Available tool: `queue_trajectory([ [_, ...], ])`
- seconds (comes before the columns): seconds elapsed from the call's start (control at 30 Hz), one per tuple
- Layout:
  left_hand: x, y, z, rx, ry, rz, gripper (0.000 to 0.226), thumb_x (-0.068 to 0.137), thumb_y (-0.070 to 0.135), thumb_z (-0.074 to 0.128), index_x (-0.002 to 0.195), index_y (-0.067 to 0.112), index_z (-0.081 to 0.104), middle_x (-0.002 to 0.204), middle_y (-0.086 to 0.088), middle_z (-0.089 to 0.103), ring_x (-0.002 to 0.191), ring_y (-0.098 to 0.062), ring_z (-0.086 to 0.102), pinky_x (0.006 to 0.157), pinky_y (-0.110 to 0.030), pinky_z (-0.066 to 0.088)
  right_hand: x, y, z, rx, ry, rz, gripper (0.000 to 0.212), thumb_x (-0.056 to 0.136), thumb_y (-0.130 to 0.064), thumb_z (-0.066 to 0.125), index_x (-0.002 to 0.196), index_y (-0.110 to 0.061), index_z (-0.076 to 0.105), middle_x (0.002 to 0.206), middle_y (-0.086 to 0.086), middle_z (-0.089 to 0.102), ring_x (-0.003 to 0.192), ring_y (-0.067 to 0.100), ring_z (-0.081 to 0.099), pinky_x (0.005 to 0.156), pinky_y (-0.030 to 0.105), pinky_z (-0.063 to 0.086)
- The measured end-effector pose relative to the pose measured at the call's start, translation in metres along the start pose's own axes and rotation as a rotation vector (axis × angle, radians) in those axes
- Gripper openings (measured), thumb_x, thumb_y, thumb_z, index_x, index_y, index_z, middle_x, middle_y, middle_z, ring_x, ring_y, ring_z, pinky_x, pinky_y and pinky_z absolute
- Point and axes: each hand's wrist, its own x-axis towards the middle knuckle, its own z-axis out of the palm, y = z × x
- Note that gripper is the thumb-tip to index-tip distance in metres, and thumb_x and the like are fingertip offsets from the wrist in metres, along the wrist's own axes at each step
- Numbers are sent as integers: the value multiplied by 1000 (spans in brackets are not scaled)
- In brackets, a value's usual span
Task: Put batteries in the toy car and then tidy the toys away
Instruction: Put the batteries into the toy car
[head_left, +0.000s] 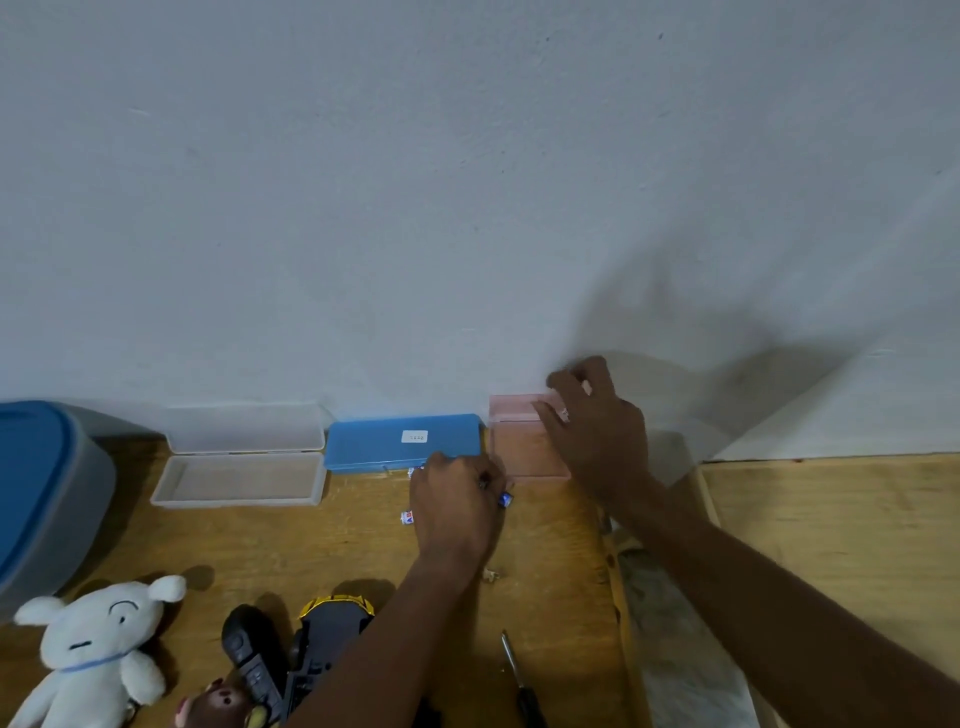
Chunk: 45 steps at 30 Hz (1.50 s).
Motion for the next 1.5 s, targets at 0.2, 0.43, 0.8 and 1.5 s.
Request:
queue_trajectory([
  [0.2, -1, 1, 0, -8, 27, 23, 10, 87, 24, 77, 93, 19, 82, 86, -7, 76, 87, -23, 61, 77, -38, 53, -24, -4, 22, 127, 86, 160, 24, 91, -32, 69, 78, -13, 62, 75, 2, 63, 52, 17, 55, 43, 28, 46],
  [0.43, -2, -2, -1, 0, 29, 15, 8, 84, 29, 78, 88, 23, 82, 80, -5, 75, 85, -24, 60, 72, -34, 45, -17, -19, 34, 137, -349, -59, 12, 78, -37, 78, 78, -28, 68, 77, -8, 70, 67, 11, 65, 52, 14, 32],
  [0.8, 1, -5, 6, -22, 8, -7, 9, 83, 33, 78, 89, 27, 83, 81, 4, 77, 87, -18, 58, 74, -34, 44, -15, -2, 33, 288, -531, -124, 41, 89, -46, 65, 126, -30, 64, 121, -9, 67, 109, 9, 60, 84, 13, 37],
  [1.5, -3, 0, -3, -7, 16, -66, 34, 93, 41, 65, 126, 31, 67, 102, 5, 76, 103, -16, 61, 87, -34, 31, -71, 4, 18, 9, -337, 44, 34, 91, -33, 67, 124, -24, 68, 134, 3, 63, 112, 22, 65, 87, 39, 54],
])
